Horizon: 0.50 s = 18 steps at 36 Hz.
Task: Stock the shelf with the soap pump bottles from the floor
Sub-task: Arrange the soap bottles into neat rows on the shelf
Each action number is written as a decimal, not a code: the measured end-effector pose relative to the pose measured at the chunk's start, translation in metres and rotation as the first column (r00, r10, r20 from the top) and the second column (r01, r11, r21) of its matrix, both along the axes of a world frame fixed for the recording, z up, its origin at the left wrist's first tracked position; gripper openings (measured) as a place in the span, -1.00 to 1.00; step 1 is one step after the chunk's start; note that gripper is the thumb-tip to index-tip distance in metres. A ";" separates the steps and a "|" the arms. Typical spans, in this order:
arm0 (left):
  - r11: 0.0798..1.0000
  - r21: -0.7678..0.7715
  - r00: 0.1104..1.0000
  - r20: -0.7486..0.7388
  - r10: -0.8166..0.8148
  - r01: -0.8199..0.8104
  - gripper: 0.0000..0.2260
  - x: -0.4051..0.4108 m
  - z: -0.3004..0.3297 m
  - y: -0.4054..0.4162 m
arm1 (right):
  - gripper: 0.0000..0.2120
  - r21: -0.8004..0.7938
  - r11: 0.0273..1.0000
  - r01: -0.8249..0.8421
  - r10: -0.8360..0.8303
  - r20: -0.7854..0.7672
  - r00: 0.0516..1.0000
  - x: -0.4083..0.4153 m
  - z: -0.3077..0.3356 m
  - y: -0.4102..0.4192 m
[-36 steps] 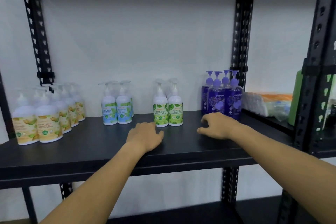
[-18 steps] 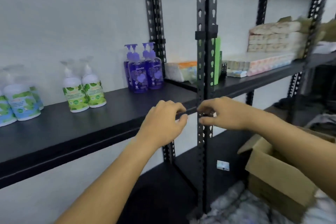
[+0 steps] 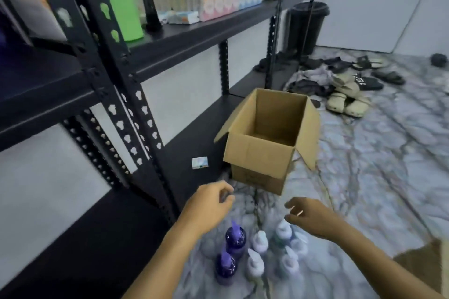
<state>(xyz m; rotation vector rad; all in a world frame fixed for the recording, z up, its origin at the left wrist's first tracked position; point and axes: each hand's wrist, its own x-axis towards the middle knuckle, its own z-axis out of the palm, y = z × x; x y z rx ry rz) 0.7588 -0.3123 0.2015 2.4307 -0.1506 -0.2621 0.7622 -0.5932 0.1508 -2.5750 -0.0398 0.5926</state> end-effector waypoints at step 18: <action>0.993 0.116 0.811 -0.583 0.048 0.025 -0.61 -0.035 -0.194 -0.071 | -0.37 0.061 0.961 0.271 -0.252 -0.219 0.943 -0.072 -0.183 -0.025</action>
